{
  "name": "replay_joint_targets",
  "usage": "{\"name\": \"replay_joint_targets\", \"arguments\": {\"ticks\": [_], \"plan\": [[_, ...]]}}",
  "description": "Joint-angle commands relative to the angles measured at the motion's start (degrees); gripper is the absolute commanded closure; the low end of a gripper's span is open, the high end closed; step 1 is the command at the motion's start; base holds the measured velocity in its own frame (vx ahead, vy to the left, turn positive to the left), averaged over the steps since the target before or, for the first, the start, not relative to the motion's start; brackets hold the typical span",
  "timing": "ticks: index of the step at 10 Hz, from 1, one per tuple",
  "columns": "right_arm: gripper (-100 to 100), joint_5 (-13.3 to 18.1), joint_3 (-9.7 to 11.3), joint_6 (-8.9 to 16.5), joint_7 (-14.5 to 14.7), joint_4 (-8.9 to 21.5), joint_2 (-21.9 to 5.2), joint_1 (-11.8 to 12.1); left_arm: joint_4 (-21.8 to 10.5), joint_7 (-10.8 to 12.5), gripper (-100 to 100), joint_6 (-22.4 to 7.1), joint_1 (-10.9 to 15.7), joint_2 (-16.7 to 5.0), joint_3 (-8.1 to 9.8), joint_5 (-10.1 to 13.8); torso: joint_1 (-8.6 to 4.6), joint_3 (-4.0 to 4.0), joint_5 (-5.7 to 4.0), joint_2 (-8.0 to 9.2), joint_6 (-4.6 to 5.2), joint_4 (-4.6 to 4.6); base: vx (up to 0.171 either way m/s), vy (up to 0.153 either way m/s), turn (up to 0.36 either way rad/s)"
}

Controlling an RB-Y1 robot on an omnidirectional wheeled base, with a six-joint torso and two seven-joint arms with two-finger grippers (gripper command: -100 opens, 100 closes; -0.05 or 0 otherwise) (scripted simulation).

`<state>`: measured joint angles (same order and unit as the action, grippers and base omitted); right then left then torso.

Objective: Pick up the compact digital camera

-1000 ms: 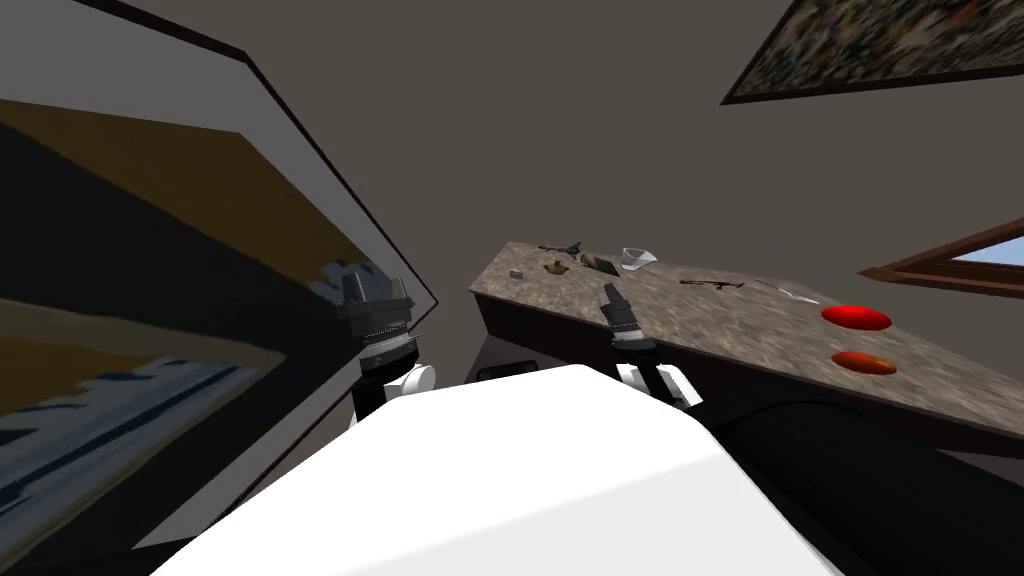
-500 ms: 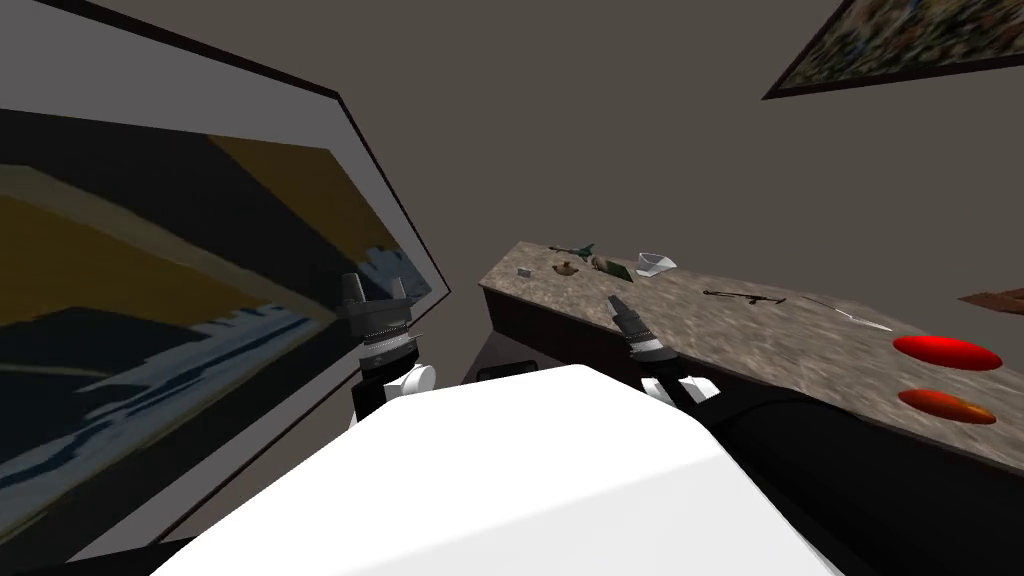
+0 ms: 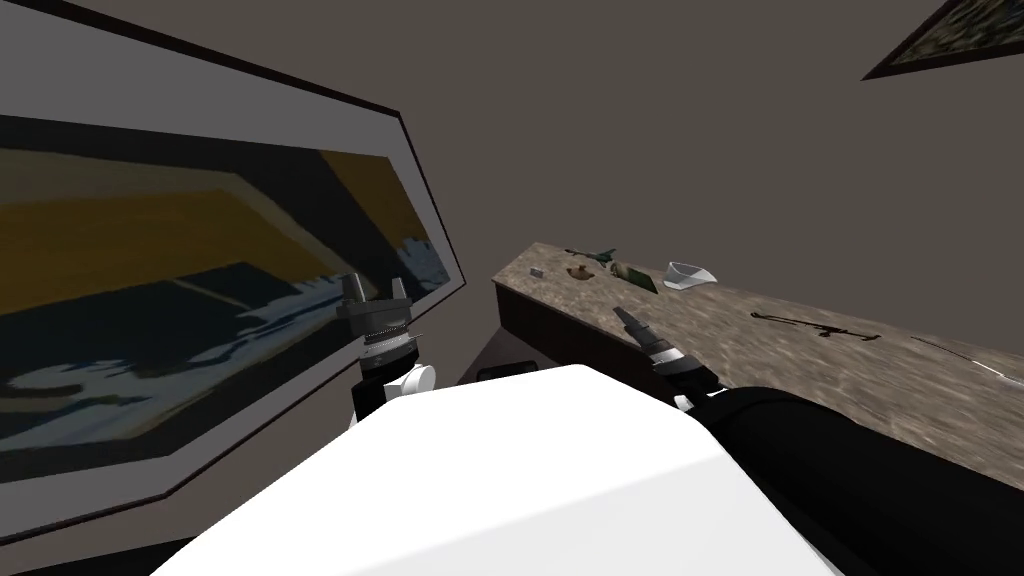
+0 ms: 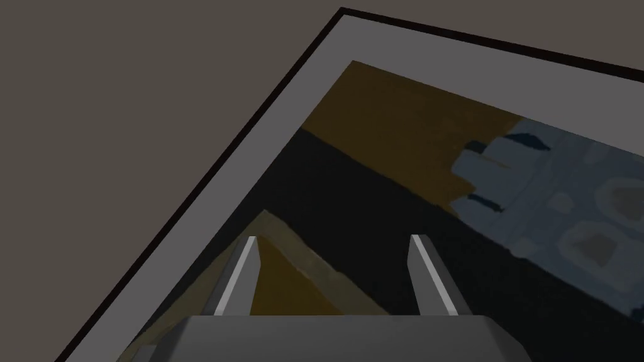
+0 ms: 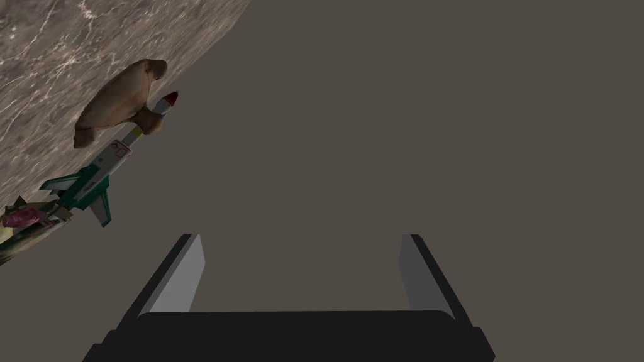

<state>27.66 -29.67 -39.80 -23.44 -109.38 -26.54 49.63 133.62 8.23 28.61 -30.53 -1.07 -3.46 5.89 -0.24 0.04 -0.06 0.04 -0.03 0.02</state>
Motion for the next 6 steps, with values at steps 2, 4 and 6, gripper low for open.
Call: {"name": "replay_joint_targets", "arguments": {"ticks": [2, 4, 6], "plan": [[-100, 3.9, -1.97, -1.48, -2.98, 3.04, -3.43, 2.14, 0.0, 0.0, 0, 0.0, -0.01, 0.0, 0.01, 0.0, 0.0, -0.02, 0.0, -0.03, 0.05, 0.0, -0.029, -0.012, 0.274], [-100, 6.65, -3.14, -2.52, -4.82, 5.01, -5.58, 3.76, 0.0, 0.0, 0, 0.0, -0.01, 0.0, 0.01, 0.0, -0.03, -0.04, -0.01, -0.07, 0.05, -0.01, -0.021, -0.02, 0.274], [-100, 9.65, -4.17, -3.56, -6.67, 7.0, -7.76, 5.36, 0.0, 0.0, 0, 0.0, -0.01, 0.0, 0.01, 0.0, -0.1, -0.07, -0.02, -0.11, 0.0, -0.02, -0.014, -0.031, 0.396]]}}
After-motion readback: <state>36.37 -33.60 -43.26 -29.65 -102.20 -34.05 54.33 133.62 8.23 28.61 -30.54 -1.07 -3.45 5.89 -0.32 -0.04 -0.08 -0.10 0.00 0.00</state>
